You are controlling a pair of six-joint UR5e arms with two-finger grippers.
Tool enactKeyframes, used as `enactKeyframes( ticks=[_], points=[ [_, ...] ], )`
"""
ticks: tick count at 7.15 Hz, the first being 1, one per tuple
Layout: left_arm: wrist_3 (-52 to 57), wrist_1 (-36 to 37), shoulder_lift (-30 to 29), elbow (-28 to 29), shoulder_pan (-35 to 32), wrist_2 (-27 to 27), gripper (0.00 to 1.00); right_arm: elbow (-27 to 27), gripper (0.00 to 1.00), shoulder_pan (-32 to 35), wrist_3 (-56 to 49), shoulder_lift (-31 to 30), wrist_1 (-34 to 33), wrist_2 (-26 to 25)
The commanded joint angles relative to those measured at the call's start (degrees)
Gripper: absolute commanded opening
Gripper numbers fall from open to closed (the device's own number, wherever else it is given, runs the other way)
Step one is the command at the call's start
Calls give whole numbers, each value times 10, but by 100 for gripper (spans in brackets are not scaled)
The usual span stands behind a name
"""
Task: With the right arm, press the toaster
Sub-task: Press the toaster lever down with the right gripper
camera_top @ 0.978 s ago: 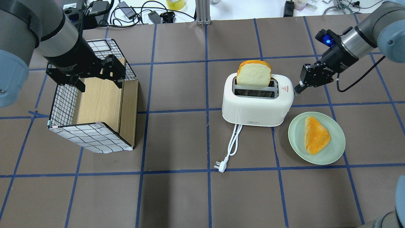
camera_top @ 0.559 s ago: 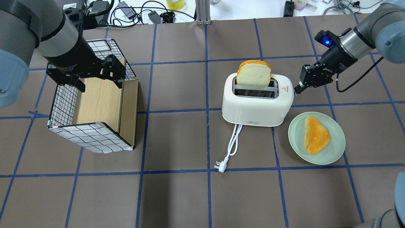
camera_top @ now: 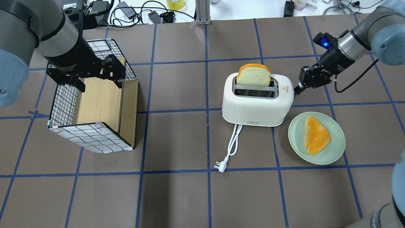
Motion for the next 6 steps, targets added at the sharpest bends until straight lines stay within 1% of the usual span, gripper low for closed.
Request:
enactKeyframes(
  ticks=[1, 5, 6],
  points=[
    [0, 0, 0, 0, 0, 0, 100, 0, 1, 0, 2, 15, -4, -1],
    [0, 0, 0, 0, 0, 0, 100, 2, 0, 0, 21, 32, -5, -2],
    [0, 0, 0, 0, 0, 0, 100, 13, 0, 0, 21, 33, -16, -4]
  ],
)
